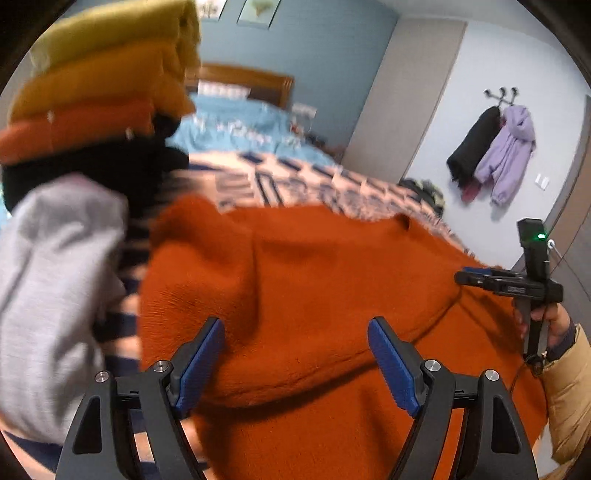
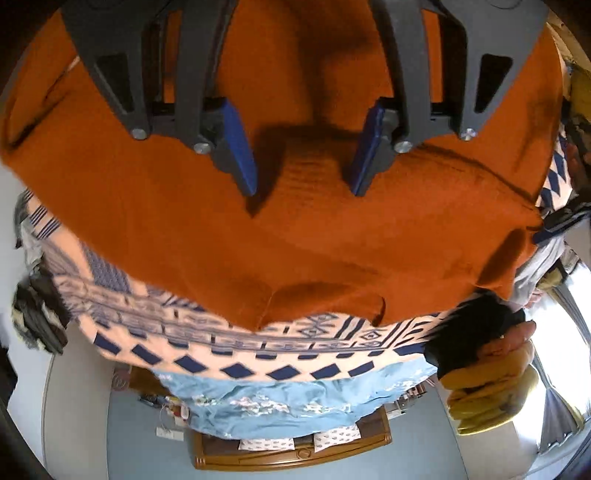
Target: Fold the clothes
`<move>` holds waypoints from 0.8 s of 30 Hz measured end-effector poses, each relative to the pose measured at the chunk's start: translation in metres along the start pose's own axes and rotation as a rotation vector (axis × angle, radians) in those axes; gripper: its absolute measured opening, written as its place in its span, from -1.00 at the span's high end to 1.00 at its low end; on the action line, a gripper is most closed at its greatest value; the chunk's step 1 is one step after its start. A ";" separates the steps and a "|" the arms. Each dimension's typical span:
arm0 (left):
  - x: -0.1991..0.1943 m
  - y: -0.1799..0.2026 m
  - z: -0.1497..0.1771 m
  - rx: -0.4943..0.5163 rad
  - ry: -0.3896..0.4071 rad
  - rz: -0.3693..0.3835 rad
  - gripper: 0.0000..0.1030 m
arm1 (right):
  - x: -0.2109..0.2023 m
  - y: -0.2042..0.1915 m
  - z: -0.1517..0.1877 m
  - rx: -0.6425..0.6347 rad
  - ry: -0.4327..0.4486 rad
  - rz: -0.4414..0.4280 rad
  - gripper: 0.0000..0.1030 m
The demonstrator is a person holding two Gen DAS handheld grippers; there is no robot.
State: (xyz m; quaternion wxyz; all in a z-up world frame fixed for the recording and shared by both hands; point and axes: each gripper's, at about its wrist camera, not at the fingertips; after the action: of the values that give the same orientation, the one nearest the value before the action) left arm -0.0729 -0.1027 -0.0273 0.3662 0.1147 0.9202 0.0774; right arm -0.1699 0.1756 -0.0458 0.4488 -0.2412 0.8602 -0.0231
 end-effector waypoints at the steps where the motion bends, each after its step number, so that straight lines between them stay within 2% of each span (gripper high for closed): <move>1: 0.006 -0.002 0.002 -0.008 -0.027 -0.005 -0.59 | 0.004 0.001 0.002 0.006 -0.010 -0.058 -0.26; 2: 0.003 -0.002 0.007 -0.014 -0.035 -0.009 -0.59 | 0.005 0.000 0.005 0.003 -0.014 -0.076 -0.26; 4: 0.009 -0.005 0.009 -0.033 -0.053 -0.017 -0.58 | 0.011 -0.004 0.007 -0.011 -0.022 -0.100 -0.09; 6: 0.007 -0.005 0.007 -0.038 -0.046 -0.030 -0.59 | 0.013 -0.009 0.006 -0.021 -0.027 -0.108 0.69; 7: 0.005 -0.005 0.006 -0.041 -0.044 -0.029 -0.59 | 0.009 -0.010 0.004 -0.021 -0.019 -0.104 0.76; 11: -0.004 -0.007 0.009 -0.057 -0.036 -0.043 -0.58 | -0.018 -0.002 0.001 0.022 0.053 -0.154 0.77; 14: -0.010 0.000 0.009 -0.040 -0.020 -0.058 -0.59 | -0.017 0.003 0.001 0.016 0.033 -0.080 0.76; 18: -0.016 0.014 0.005 -0.031 -0.005 -0.039 -0.59 | -0.002 0.016 0.011 0.039 -0.033 0.006 0.48; 21: -0.023 0.031 0.006 0.000 -0.006 0.000 -0.59 | -0.021 0.026 0.020 0.062 0.017 -0.011 0.17; 24: -0.029 0.051 0.011 0.048 -0.014 0.057 -0.59 | -0.056 0.043 0.032 0.101 0.089 0.001 0.13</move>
State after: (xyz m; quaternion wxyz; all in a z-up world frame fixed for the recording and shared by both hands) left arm -0.0370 -0.0607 -0.0052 0.3672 0.1499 0.9157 0.0651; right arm -0.1350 0.2439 -0.0336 0.4218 -0.2165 0.8771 -0.0768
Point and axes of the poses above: each gripper's, at about its wrist camera, not at the fingertips, and x roughly the way its jaws point, y to its right, z to its underside, and after that the axes turned 6 degrees about x, right-handed
